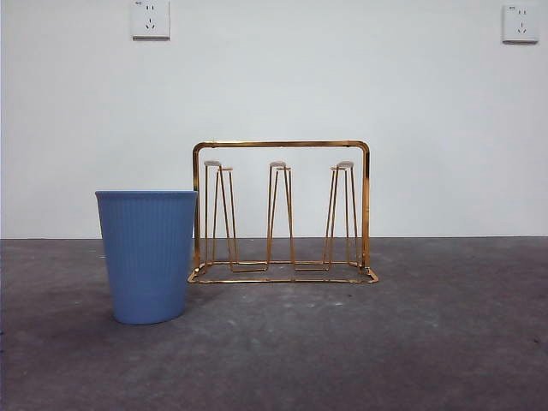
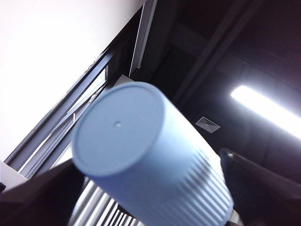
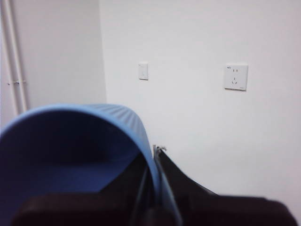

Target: Pick up cup 1,put cup 1 in the cup rack,pick up cup 2,put cup 2 in the cup rack

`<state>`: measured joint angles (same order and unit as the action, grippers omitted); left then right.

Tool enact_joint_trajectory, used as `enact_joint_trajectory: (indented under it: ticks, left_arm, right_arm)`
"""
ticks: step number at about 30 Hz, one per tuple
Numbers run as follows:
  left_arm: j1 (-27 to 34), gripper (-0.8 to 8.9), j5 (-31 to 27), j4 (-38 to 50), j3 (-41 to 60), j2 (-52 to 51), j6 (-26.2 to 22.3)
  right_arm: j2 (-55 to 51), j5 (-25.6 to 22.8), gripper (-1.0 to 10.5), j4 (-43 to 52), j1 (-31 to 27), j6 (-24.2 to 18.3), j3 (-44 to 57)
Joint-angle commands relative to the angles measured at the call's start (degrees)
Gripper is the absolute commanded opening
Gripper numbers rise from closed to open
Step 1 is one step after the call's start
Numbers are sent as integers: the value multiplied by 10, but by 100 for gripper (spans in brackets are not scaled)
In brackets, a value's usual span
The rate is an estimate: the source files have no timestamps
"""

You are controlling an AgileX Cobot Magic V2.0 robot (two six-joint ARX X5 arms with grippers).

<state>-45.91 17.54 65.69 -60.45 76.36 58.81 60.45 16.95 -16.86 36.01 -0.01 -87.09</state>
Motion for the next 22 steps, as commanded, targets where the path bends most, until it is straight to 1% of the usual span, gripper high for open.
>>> enact_joint_trajectory:
  ticks: [1,3,6,11,13,22]
  left_arm:
    - [-2,266,4,12,-1,0,0]
    - [-2,149,4,13,-1,0,0]
    - [-2,57,4,13,-1,0,1]
    - [-2,51,4,13,-1,0,1]
    - [-2,-17,4,12,-1,0,1]
    - [-2,-8,4,12,-1,0,-1]
  right_arm:
    - [2,-4,-11,1,0,-2,2]
    - [2,-4,-11,0,0,-2,2]
    - [2,-4,-11,-6,0,-2,2]
    - [2,-4,-11,-25,0,-2,2]
    - [2,-4,-10,-32,0,-2,2]
    - [2,-4,1,-94,0,-3,2]
